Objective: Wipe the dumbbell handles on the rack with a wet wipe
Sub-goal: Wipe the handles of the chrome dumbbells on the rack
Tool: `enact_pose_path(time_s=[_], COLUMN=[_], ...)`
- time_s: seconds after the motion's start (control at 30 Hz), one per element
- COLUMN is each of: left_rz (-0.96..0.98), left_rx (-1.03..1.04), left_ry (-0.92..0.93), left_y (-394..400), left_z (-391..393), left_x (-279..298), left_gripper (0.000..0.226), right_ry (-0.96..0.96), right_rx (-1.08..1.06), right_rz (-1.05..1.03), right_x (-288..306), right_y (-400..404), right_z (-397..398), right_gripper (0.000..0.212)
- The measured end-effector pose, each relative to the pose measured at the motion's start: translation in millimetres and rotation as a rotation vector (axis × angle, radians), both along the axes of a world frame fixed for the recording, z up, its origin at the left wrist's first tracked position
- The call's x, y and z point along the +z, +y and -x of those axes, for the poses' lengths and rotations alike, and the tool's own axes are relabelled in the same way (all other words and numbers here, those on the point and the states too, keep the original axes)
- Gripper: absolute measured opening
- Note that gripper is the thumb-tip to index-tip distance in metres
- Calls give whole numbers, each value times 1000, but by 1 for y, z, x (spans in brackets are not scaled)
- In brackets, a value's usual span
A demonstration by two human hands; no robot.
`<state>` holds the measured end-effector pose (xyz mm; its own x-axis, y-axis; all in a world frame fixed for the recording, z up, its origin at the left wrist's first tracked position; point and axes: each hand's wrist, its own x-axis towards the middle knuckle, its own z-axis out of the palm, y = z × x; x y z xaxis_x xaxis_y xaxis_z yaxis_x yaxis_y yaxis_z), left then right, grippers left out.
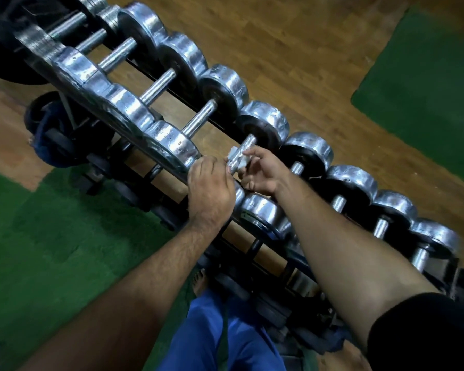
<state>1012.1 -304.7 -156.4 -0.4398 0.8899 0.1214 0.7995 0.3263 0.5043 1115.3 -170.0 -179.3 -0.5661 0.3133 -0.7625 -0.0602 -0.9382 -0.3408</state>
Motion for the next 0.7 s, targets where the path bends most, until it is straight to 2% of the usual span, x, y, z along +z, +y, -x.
enact_pose_path(time_s=[0.07, 0.17, 0.23, 0.33, 0.4, 0.47, 0.57, 0.63, 0.7], left_rz=[-22, -33, -32, -28, -30, -29, 24, 56, 62], left_rx=[-2, -8, -11, 3, 17, 22, 12, -3, 6], left_ry=[7, 12, 18, 26, 28, 36, 57, 45, 47], left_y=[-1, -2, -2, -2, -1, -2, -1, 0, 0], left_z=[0, 0, 0, -1, -1, -1, -2, -1, -3], left_x=[-1, -1, 0, 0, -1, -1, 4, 10, 20], left_gripper=[25, 23, 24, 24, 23, 22, 27, 27, 25], right_ry=[-17, -134, -212, -182, -176, -205, -357, -491, -513], right_rx=[-54, -95, -158, -293, -238, -55, 153, 199, 220], right_rz=[22, -9, -33, -19, -18, -71, -191, -266, -319], right_x=[7, 12, 10, 7, 3, 6, 25, 36, 47], right_y=[1, 5, 6, 4, -4, -15, -20, -19, -20], right_z=[-6, -6, 3, 20, 19, 9, -4, -15, -29], right_gripper=[26, 7, 20, 30, 27, 21, 27, 26, 21])
